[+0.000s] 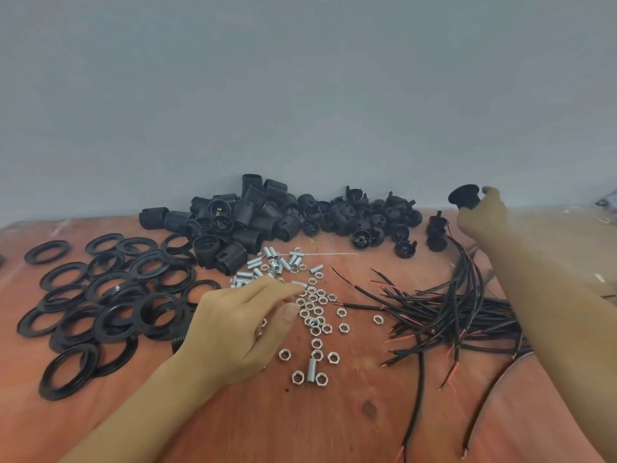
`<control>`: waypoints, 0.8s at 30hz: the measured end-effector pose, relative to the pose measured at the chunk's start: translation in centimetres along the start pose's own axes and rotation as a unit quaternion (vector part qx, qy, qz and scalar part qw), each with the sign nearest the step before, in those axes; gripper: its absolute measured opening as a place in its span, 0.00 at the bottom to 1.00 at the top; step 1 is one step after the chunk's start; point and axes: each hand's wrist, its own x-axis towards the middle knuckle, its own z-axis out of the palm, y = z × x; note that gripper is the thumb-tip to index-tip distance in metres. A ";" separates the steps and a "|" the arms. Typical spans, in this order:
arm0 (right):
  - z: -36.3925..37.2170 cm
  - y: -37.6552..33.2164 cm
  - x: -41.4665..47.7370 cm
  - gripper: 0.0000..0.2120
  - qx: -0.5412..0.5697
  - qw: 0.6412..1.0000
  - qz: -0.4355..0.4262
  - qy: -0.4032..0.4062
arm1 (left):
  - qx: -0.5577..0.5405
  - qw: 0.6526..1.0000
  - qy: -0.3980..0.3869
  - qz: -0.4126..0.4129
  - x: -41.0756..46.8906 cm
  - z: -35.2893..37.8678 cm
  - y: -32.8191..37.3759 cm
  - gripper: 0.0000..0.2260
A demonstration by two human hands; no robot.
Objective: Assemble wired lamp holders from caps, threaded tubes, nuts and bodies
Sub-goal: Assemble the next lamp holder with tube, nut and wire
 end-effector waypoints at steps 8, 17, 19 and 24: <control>3.2 1.0 -0.7 0.21 -0.167 0.973 -0.156 -0.022 | 0.006 1.000 -0.012 0.001 -0.1 0.2 0.0 0.23; 5.9 -1.8 -1.0 0.15 -0.376 0.903 -0.154 -0.141 | 0.005 1.000 -0.020 0.004 -0.2 0.4 -0.2 0.23; 6.5 -2.8 -1.7 0.11 -0.300 0.933 -0.138 -0.140 | 0.003 1.000 -0.023 0.004 -0.2 0.5 -0.2 0.23; 8.8 -4.5 -3.6 0.13 -0.118 0.974 -0.169 -0.098 | -0.003 1.000 -0.026 0.001 -0.2 0.6 0.0 0.23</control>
